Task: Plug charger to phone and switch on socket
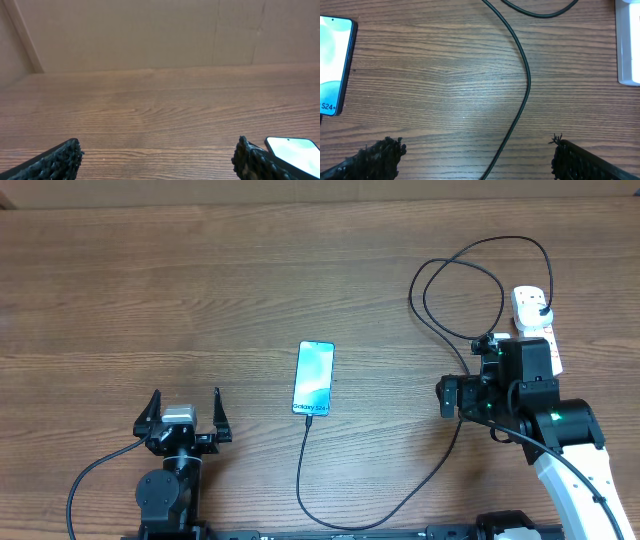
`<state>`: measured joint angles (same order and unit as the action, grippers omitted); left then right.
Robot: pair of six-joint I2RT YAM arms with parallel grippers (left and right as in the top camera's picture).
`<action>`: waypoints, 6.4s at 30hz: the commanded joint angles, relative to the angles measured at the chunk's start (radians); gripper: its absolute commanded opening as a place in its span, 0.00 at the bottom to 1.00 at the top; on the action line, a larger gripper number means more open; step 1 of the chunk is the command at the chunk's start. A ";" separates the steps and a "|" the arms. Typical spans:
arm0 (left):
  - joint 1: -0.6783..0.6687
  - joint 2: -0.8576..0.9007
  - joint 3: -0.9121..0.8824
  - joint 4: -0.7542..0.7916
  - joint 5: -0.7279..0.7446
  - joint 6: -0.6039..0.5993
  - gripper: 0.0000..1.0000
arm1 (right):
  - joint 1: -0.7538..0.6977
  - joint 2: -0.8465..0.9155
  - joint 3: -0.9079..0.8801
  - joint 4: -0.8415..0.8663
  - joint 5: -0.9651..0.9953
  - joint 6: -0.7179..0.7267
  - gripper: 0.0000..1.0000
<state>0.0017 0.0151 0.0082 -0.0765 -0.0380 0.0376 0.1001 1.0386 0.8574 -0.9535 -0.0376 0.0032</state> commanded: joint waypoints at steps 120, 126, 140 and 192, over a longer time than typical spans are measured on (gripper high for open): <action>0.005 -0.011 -0.003 0.001 0.005 0.027 1.00 | 0.032 -1.036 -0.849 0.880 -0.064 -0.005 1.00; 0.005 -0.011 -0.003 0.001 0.005 0.027 1.00 | 0.032 -1.036 -0.849 0.880 -0.064 -0.005 1.00; 0.005 -0.011 -0.003 0.001 0.005 0.027 1.00 | 0.032 -1.036 -0.849 0.880 -0.064 -0.005 1.00; 0.005 -0.011 -0.003 0.001 0.005 0.027 1.00 | 0.032 -1.036 -0.849 0.879 -0.065 -0.005 1.00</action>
<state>0.0017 0.0151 0.0082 -0.0765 -0.0380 0.0380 0.1268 0.0128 0.0185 -0.0757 -0.1146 0.0032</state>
